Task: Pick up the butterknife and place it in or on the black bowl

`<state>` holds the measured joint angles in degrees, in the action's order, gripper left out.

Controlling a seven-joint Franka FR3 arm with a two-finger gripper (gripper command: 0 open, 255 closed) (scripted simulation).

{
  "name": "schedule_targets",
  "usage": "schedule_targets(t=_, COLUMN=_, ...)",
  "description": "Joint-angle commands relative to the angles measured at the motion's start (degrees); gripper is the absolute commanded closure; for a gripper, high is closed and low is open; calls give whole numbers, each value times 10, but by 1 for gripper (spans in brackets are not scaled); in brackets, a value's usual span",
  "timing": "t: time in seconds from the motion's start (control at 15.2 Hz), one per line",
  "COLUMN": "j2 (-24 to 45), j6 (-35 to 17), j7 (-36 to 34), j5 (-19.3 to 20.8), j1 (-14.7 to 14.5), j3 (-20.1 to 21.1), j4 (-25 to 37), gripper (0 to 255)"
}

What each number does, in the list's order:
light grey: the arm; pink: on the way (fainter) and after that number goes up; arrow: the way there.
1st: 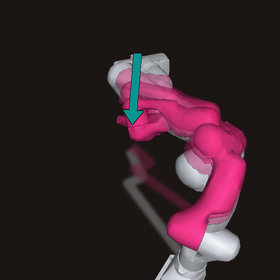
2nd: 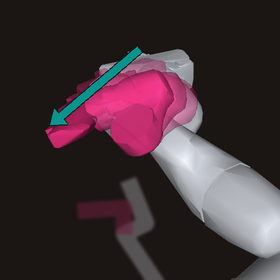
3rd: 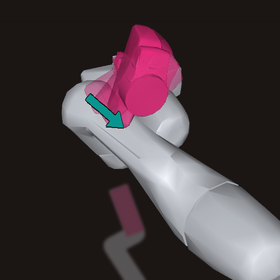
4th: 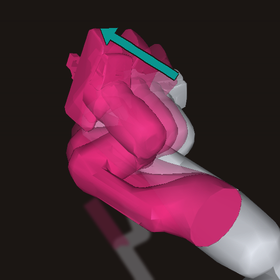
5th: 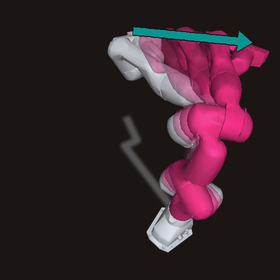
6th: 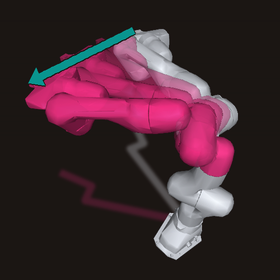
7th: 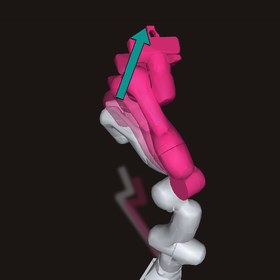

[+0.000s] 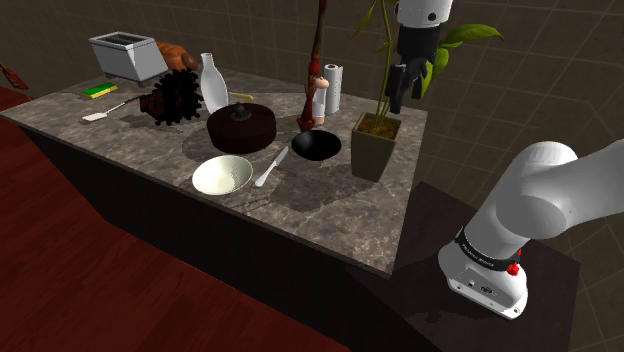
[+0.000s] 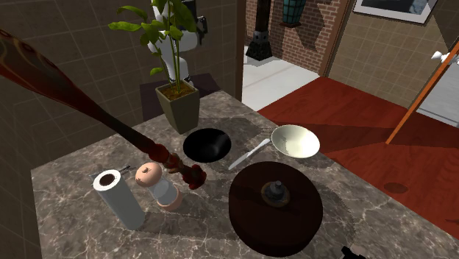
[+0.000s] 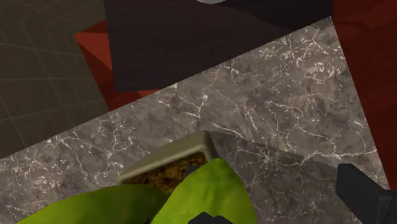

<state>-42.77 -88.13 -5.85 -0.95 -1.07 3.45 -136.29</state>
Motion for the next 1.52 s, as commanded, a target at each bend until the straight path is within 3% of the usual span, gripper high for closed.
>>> schedule_targets(t=0.0, j2=0, j6=0, j7=0, j5=0, j1=0, j3=0, j4=0, gripper=0)
schedule_targets(t=0.73, j2=167, j6=-186, j7=-237, j5=-94, j1=27, j3=87, j4=-5, gripper=0)
schedule_targets(t=1.45, j2=395, j6=-358, j7=-455, j5=-112, j1=50, j3=135, j4=83, gripper=0)
